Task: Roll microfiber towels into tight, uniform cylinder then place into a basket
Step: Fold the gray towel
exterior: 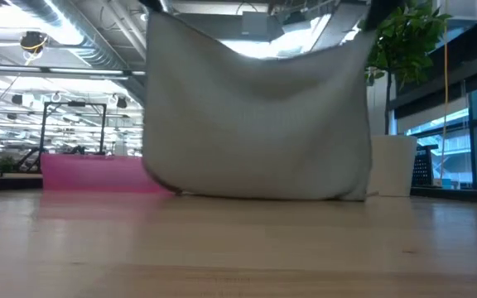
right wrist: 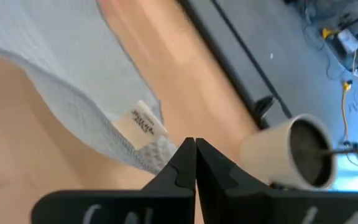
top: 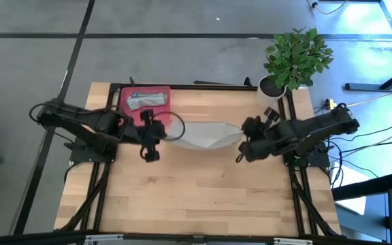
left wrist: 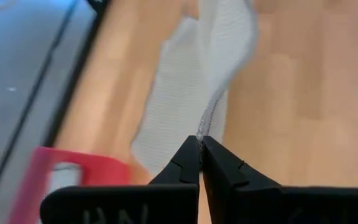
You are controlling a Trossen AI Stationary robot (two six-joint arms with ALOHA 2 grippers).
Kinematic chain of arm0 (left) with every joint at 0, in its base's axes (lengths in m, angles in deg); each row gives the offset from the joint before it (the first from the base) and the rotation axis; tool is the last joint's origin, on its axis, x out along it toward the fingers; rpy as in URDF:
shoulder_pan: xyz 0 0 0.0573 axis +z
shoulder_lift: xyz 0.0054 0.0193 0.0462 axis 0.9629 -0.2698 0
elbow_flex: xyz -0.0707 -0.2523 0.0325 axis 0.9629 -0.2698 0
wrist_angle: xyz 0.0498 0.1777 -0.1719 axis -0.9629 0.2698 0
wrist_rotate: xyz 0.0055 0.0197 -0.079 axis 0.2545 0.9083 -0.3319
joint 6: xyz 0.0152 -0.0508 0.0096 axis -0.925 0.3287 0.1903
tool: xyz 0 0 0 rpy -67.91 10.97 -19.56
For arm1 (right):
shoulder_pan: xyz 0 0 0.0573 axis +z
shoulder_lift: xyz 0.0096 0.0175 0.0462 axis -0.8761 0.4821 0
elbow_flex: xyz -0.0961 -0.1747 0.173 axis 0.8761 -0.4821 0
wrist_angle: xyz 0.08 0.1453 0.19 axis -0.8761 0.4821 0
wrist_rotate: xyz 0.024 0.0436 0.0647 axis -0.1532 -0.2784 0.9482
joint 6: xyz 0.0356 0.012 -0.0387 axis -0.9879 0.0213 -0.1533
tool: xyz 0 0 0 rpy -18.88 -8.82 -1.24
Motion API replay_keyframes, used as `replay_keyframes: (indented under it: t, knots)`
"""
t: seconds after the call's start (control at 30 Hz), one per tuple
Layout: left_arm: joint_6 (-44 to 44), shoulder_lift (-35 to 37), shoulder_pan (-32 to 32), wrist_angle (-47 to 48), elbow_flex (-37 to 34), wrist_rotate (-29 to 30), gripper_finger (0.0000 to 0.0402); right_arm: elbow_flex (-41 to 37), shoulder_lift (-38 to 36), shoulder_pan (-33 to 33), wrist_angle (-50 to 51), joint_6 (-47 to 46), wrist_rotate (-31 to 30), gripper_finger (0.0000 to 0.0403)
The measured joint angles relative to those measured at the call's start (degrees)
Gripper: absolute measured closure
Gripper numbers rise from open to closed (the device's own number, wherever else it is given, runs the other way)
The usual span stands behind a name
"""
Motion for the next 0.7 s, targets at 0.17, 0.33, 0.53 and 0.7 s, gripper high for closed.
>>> replay_keyframes:
  t: [0.17,0.33,0.53,0.7]
  knots:
    - [6.9,0.0,-5.6,-0.3,-4.7,-1.9,0.0401,-8.1,0.0,4.3,-1.7,-7.4,4.5,0.0399]
    - [12.8,0.0,-11.3,-4.5,-11.4,-2.2,0.0401,-15.4,0.0,9.3,-9.2,-11.3,11.4,0.0399]
    - [16.9,0.0,-16.3,-17.7,-21.0,-6.4,0.0401,-23.4,0.0,14.1,-26.7,-11.8,18.0,0.0399]
    - [21.2,0.0,-19.3,-27.7,-28.0,-7.5,0.0401,-30.5,0.0,16.7,-43.2,-11.4,22.2,0.0399]
